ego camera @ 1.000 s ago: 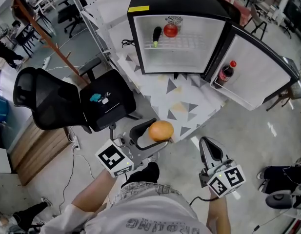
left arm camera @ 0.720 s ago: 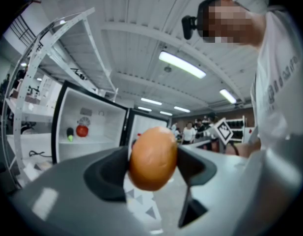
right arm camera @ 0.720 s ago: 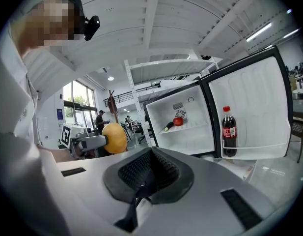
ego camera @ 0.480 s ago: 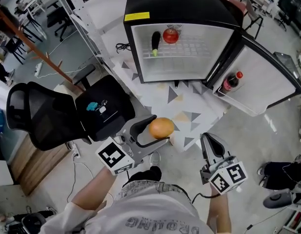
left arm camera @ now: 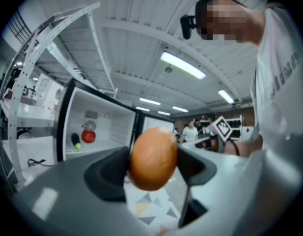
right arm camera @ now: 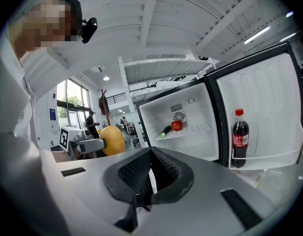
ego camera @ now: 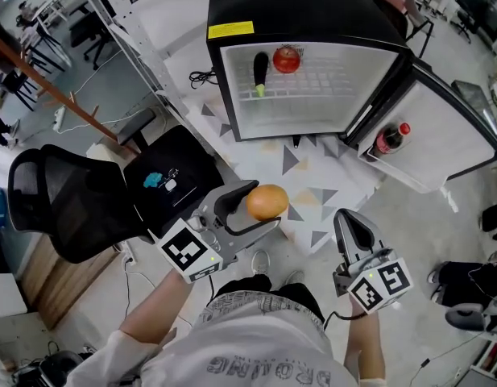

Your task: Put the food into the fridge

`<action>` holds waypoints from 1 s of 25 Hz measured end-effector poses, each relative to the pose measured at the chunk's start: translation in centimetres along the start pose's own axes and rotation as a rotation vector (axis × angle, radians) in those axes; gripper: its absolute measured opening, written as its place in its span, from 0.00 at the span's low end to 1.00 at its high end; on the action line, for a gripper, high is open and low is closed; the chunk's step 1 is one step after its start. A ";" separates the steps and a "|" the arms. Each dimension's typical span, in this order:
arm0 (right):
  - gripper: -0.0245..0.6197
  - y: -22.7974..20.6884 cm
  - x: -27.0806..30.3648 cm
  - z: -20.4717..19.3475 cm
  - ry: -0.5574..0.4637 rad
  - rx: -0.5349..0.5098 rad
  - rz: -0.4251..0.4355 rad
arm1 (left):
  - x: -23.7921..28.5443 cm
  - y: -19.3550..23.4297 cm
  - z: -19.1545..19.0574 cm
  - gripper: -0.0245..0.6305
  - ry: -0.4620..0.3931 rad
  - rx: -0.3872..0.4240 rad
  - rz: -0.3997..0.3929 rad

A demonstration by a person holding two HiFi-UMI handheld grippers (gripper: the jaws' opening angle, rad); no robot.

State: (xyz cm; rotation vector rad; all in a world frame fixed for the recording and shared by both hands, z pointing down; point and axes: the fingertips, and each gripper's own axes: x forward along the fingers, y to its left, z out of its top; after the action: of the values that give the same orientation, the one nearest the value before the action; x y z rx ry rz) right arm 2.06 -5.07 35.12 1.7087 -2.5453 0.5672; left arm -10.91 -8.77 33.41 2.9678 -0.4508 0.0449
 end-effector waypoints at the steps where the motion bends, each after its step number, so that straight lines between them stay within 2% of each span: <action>1: 0.04 -0.1 0.2 0.1 -0.001 0.001 0.000 | 0.1 0.2 0.0 0.51 0.001 0.000 0.001; 13: 0.04 -3.4 3.0 1.1 -0.010 0.014 0.013 | 3.1 2.8 0.1 0.51 0.024 0.024 0.021; 25: 0.04 -9.2 5.0 3.3 -0.021 0.023 0.079 | 10.1 4.6 0.2 0.51 0.071 0.061 0.077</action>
State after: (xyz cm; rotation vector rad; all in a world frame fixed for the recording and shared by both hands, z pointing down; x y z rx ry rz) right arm 8.89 -13.56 35.77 1.6362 -2.6405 0.5883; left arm -2.67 -16.09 34.32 2.9954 -0.5640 0.1743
